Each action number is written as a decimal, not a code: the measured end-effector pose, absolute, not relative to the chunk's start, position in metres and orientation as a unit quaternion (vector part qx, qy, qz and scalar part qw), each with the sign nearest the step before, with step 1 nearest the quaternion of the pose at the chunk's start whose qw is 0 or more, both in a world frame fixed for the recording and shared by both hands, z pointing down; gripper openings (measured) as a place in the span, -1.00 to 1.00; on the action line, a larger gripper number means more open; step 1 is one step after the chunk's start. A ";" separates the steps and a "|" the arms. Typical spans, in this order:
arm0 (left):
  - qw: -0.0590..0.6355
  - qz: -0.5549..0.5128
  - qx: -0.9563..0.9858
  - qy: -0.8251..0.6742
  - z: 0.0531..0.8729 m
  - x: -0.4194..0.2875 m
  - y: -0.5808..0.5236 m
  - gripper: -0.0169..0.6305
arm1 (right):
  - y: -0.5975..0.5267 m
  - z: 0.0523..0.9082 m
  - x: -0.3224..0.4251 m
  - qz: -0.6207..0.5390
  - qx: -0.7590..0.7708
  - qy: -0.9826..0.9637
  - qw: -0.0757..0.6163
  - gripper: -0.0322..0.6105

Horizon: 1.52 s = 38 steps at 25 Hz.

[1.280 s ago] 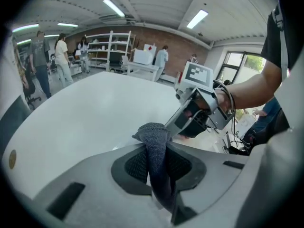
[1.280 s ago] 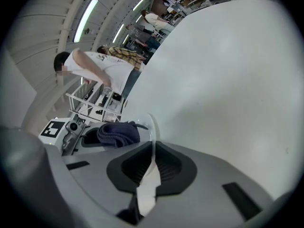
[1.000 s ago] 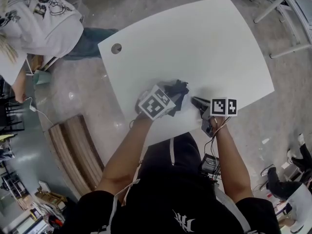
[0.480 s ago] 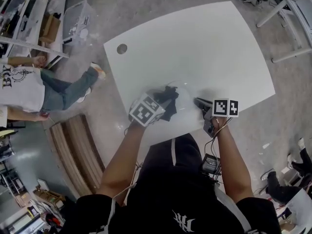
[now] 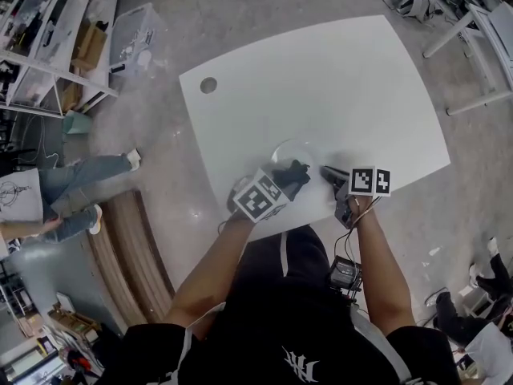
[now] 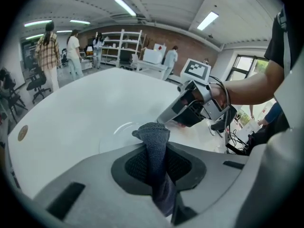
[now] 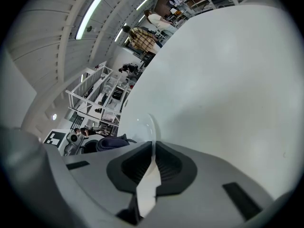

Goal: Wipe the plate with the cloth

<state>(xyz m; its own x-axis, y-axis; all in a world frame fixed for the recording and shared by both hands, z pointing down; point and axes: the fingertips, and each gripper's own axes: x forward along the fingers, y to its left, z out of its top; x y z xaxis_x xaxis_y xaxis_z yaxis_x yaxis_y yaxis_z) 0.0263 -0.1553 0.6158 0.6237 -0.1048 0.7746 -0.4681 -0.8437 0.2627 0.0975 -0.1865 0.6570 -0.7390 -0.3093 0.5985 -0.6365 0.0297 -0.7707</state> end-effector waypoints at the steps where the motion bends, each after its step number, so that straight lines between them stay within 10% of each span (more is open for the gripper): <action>1: 0.223 0.404 0.873 -0.158 0.616 0.031 -0.153 -0.78 | -0.186 0.658 0.097 0.611 0.336 -0.705 0.133 -0.83; 23: 0.238 0.391 0.873 -0.166 0.612 0.036 -0.155 -0.78 | -0.185 0.633 0.128 0.590 0.352 -0.721 0.090 -0.83; 38: 0.240 0.094 0.942 -0.214 0.462 -0.011 -0.124 -0.78 | -0.153 0.426 0.128 0.323 0.312 -0.890 -0.081 -0.89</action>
